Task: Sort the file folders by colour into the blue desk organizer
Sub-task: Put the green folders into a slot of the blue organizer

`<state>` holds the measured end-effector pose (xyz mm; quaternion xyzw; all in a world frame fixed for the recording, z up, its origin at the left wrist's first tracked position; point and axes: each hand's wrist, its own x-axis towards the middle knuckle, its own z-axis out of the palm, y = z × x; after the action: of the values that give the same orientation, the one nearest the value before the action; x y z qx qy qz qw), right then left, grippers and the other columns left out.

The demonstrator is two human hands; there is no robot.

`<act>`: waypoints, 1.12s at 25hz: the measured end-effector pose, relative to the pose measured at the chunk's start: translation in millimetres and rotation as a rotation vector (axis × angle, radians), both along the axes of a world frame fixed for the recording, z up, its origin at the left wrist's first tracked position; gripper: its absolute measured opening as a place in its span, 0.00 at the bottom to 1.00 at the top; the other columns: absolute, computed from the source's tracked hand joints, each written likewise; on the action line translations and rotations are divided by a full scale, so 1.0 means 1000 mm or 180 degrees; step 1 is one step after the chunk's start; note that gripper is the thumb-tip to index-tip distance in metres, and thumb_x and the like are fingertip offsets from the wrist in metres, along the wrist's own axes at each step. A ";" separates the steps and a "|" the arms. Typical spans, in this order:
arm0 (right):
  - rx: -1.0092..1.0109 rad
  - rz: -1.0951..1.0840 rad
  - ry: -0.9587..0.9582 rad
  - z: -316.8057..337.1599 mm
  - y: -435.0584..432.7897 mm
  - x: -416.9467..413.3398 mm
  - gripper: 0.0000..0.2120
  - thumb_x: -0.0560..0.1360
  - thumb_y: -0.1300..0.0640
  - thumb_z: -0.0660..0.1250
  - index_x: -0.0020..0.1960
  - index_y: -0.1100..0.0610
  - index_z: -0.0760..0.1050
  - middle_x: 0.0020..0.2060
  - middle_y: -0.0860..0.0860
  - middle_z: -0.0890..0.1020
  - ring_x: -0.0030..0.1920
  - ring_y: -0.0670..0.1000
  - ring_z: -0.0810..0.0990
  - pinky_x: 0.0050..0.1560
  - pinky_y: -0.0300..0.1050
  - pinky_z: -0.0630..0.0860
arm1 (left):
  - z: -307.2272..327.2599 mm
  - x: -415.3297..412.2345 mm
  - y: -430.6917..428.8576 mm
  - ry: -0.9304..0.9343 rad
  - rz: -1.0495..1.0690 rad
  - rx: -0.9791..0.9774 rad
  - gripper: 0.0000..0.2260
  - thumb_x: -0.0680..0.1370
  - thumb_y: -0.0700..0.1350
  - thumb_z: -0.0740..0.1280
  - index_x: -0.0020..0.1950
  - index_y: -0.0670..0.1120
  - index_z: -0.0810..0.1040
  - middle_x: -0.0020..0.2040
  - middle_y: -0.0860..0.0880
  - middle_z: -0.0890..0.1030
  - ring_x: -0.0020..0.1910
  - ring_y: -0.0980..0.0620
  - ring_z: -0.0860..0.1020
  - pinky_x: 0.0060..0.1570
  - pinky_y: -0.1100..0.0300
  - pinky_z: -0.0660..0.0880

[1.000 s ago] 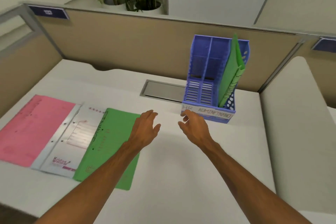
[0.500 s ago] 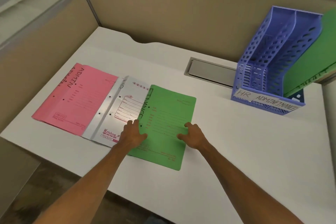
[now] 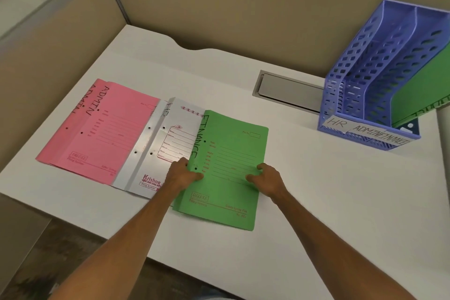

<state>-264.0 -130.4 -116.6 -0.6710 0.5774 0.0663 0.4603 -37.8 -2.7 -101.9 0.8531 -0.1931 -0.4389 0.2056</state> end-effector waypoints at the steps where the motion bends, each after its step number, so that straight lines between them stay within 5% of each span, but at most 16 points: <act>1: 0.0054 -0.0001 0.0017 0.002 -0.001 -0.001 0.24 0.75 0.51 0.70 0.66 0.62 0.71 0.62 0.56 0.78 0.49 0.51 0.74 0.47 0.43 0.71 | 0.006 0.001 -0.002 0.0060 0.0044 -0.0078 0.18 0.70 0.42 0.77 0.53 0.43 0.73 0.53 0.43 0.82 0.46 0.45 0.81 0.45 0.52 0.80; 5: 0.0126 0.0078 -0.0020 0.026 -0.005 -0.002 0.26 0.76 0.49 0.70 0.69 0.60 0.70 0.65 0.56 0.76 0.58 0.54 0.76 0.52 0.44 0.71 | 0.042 -0.005 -0.011 0.0722 0.0356 -0.0685 0.14 0.72 0.34 0.73 0.52 0.43 0.72 0.51 0.42 0.82 0.45 0.42 0.84 0.48 0.43 0.82; 8: 0.0089 -0.0117 -0.0454 0.064 -0.009 0.006 0.24 0.75 0.47 0.71 0.66 0.57 0.72 0.60 0.54 0.79 0.54 0.52 0.79 0.50 0.49 0.79 | 0.074 -0.022 -0.023 0.0893 0.0098 -0.1047 0.14 0.74 0.33 0.71 0.53 0.45 0.71 0.51 0.42 0.83 0.44 0.44 0.85 0.45 0.43 0.82; 11: -0.0052 -0.0480 -0.1088 0.119 -0.019 0.015 0.21 0.75 0.44 0.70 0.61 0.56 0.75 0.54 0.52 0.81 0.49 0.51 0.82 0.43 0.51 0.84 | 0.111 -0.048 -0.045 0.0612 -0.0266 -0.1329 0.13 0.75 0.36 0.71 0.53 0.47 0.70 0.50 0.46 0.83 0.44 0.45 0.84 0.43 0.45 0.83; 15: -0.0363 -0.0916 -0.1686 0.188 -0.038 0.009 0.27 0.70 0.38 0.72 0.59 0.57 0.77 0.48 0.52 0.83 0.42 0.52 0.85 0.33 0.51 0.84 | 0.157 -0.097 -0.078 -0.0285 -0.0779 -0.1677 0.12 0.76 0.40 0.69 0.52 0.48 0.67 0.48 0.52 0.81 0.40 0.53 0.81 0.31 0.62 0.76; 18: -0.0692 -0.1177 -0.1610 0.218 -0.051 -0.014 0.25 0.67 0.39 0.75 0.50 0.60 0.78 0.41 0.54 0.85 0.33 0.53 0.86 0.29 0.51 0.83 | 0.174 -0.150 -0.090 -0.0772 -0.0885 -0.2077 0.13 0.76 0.40 0.69 0.52 0.48 0.66 0.46 0.50 0.79 0.39 0.54 0.79 0.33 0.65 0.76; 22: -0.1447 -0.1463 -0.1210 0.232 -0.066 -0.064 0.11 0.66 0.55 0.72 0.40 0.63 0.78 0.34 0.57 0.84 0.31 0.56 0.84 0.27 0.53 0.82 | 0.169 -0.217 -0.094 -0.0744 -0.1182 -0.2453 0.15 0.77 0.43 0.70 0.58 0.52 0.66 0.53 0.53 0.78 0.46 0.53 0.79 0.44 0.67 0.76; 25: -0.2025 -0.1402 -0.0917 0.240 -0.070 -0.108 0.05 0.65 0.56 0.69 0.33 0.57 0.76 0.25 0.48 0.79 0.26 0.48 0.77 0.22 0.42 0.74 | 0.161 -0.245 -0.101 -0.0417 -0.1495 -0.2683 0.17 0.75 0.54 0.70 0.59 0.56 0.67 0.56 0.58 0.76 0.51 0.59 0.77 0.45 0.73 0.70; 28: -0.2395 -0.1396 -0.0894 0.248 -0.073 -0.150 0.05 0.67 0.55 0.70 0.37 0.56 0.77 0.26 0.45 0.79 0.25 0.43 0.74 0.24 0.39 0.72 | 0.160 -0.261 -0.113 -0.0202 -0.1732 -0.2940 0.20 0.74 0.64 0.65 0.62 0.58 0.69 0.58 0.61 0.75 0.56 0.61 0.75 0.50 0.72 0.70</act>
<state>-413.5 -203.6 131.0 -0.6560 0.6218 -0.3386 0.2616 -299.0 -116.2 57.7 0.6057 -0.5864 -0.3197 0.4324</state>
